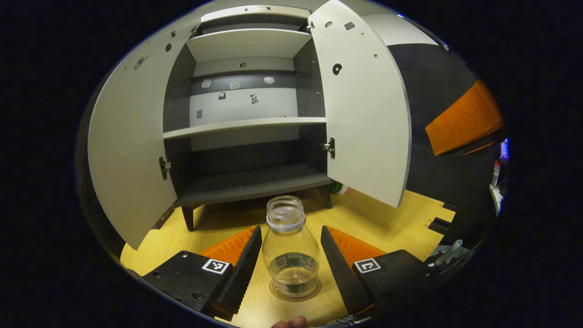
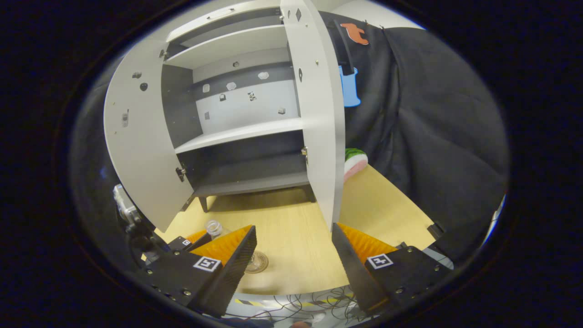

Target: Grasp the bottle in the cabinet with the left hand and place it on the coaster, then close the right door with the right hand and the left door with the left hand.

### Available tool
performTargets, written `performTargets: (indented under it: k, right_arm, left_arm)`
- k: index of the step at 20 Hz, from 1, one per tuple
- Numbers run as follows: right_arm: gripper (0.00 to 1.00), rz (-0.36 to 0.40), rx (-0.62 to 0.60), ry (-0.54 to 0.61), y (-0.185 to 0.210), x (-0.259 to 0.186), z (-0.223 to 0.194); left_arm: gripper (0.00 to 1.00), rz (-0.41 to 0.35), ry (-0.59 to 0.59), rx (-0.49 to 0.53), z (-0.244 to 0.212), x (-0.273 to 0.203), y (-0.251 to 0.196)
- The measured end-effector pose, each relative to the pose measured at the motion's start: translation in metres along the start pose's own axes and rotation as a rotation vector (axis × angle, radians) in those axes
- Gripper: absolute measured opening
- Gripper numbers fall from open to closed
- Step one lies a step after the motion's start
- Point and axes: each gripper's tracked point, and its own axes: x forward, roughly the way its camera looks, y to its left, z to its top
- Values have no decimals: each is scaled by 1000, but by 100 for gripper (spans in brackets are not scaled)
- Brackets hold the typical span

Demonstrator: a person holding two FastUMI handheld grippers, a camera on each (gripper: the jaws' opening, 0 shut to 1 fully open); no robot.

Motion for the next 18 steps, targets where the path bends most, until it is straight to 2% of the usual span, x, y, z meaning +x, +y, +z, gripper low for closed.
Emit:
performTargets:
  k: [4, 9, 10, 13, 14, 15, 18]
  right_arm:
    - [100, -13, 0, -78, -13, -12, 36]
    - [100, -49, 15, -211, -52, -28, 104]
    - [97, -54, 14, -233, -61, -30, 117]
    - [100, -80, 11, -318, -90, -32, 163]
    - [97, -71, 15, -344, -95, -30, 179]
    - [100, -55, 17, -352, -97, -25, 189]
    - [100, -25, 23, -377, -106, -6, 214]
  left_arm:
    - [84, -3, -65, -12, 51, -10, 1]
    - [85, -20, -146, -31, 122, -27, 6]
    - [86, -13, -165, -34, 135, -31, 10]
    - [87, 43, -210, -28, 165, -43, 31]
    - [87, 56, -220, -24, 172, -46, 35]
    - [87, 68, -224, -25, 176, -50, 40]
    - [88, 125, -198, -19, 174, -57, 56]
